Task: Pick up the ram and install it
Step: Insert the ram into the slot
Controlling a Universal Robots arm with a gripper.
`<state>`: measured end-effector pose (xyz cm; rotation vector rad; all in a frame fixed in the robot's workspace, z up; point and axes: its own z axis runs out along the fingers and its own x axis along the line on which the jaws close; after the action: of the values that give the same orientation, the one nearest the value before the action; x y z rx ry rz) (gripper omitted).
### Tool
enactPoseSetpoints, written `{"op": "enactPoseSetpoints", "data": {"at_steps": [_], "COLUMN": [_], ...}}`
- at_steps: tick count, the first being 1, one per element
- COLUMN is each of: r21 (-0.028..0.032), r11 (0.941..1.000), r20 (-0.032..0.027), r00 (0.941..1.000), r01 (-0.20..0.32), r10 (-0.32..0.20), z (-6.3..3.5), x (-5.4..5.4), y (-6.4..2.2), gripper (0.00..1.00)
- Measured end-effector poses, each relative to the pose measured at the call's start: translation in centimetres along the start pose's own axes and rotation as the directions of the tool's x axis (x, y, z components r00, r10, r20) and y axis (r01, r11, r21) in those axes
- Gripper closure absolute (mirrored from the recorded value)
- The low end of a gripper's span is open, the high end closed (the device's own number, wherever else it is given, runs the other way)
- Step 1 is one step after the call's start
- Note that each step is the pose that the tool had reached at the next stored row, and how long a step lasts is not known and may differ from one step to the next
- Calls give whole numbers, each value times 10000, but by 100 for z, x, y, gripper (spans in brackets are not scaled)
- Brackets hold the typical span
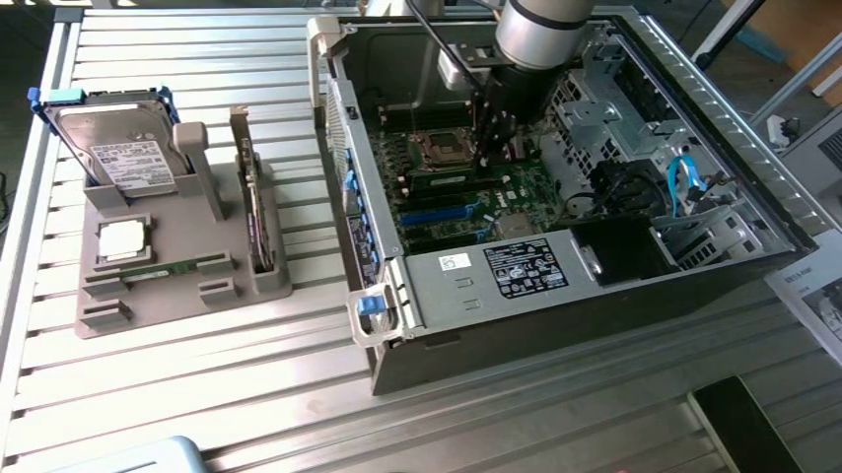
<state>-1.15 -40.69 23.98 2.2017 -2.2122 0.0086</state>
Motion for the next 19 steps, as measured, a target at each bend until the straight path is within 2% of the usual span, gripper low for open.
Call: {"op": "enactPoseSetpoints", "data": {"at_steps": [19], "r21": [0], "r11": [10000], "r20": [-2], "r00": [10000], "r01": [3], "r10": [-3], "z": [6], "x": [-8], "y": [-8], "gripper": [88]}}
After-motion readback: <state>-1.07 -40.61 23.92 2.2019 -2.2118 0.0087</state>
